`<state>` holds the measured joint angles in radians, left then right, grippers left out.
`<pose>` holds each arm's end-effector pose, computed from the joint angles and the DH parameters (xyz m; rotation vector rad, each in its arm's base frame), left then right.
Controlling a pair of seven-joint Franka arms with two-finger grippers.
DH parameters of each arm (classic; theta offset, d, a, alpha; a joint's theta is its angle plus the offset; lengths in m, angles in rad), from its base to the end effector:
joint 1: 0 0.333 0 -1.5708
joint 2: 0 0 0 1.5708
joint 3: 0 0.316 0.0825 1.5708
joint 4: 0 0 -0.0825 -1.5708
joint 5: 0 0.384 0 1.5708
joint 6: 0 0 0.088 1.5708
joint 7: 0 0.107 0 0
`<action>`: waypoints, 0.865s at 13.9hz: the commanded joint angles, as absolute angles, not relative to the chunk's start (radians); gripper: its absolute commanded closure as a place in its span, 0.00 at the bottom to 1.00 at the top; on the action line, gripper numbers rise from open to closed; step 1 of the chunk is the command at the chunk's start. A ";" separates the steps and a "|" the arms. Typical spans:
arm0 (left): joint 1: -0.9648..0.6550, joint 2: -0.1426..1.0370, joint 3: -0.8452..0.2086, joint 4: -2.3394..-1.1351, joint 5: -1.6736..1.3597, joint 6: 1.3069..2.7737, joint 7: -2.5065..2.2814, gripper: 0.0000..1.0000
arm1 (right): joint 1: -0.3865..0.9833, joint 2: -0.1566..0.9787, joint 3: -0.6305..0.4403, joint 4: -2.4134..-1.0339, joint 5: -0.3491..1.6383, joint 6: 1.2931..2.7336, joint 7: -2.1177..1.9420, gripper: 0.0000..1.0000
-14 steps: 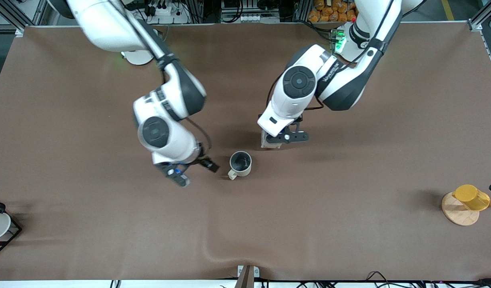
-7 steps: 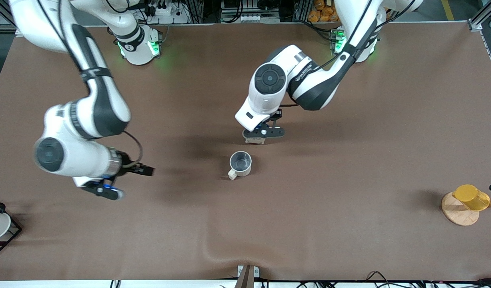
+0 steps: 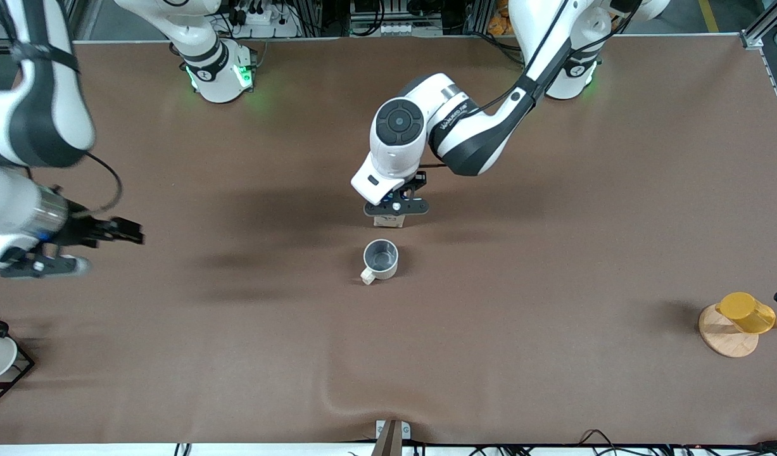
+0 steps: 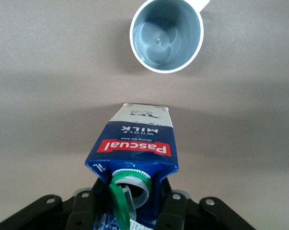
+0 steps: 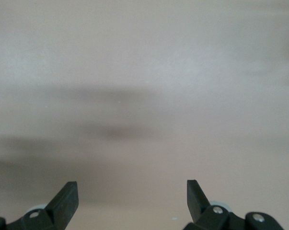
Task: Place milk next to cup
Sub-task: 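Withdraw the right gripper to rest while the left gripper brings the carton over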
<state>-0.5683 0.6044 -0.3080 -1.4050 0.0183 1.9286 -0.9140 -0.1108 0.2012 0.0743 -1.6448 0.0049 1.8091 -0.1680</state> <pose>0.4856 -0.5163 0.3592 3.0732 0.1195 -0.2412 0.6193 -0.0255 0.4913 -3.1114 -0.2010 0.0533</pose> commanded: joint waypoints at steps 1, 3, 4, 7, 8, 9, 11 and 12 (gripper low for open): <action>-0.581 0.630 -0.301 -1.362 0.043 1.931 -1.000 0.88 | -0.132 0.080 0.098 -1.692 -0.084 1.804 -0.277 0.00; -0.584 0.634 -0.301 -1.362 0.043 1.968 -1.038 0.88 | -0.126 0.040 0.104 -1.678 -0.091 1.738 -0.264 0.00; -0.592 0.641 -0.299 -1.364 0.044 1.982 -1.043 0.88 | -0.120 0.020 0.107 -1.678 -0.091 1.717 -0.250 0.00; -0.621 0.647 -0.267 -1.359 0.051 1.991 -1.042 0.88 | -0.065 -0.020 0.107 -1.678 -0.086 1.652 -0.096 0.00; -0.636 0.647 -0.243 -1.359 0.049 1.991 -1.039 0.87 | -0.057 -0.031 0.107 -1.678 -0.080 1.640 -0.063 0.00; -0.652 0.649 -0.227 -1.359 0.049 1.991 -1.035 0.87 | -0.057 -0.037 0.107 -1.678 -0.075 1.629 -0.058 0.00; -0.657 0.649 -0.219 -1.359 0.051 1.991 -1.035 0.87 | -0.063 -0.043 0.101 -1.678 -0.065 1.625 -0.057 0.00; -0.657 0.649 -0.219 -1.359 0.052 1.991 -1.031 0.87 | -0.069 -0.046 0.097 -1.678 -0.039 1.624 -0.057 0.00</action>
<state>-0.6397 0.6339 -0.2343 -1.3881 0.0226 1.9915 -1.0179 -0.0574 -0.0129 0.1049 -1.6466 -0.0595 1.6236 -0.0713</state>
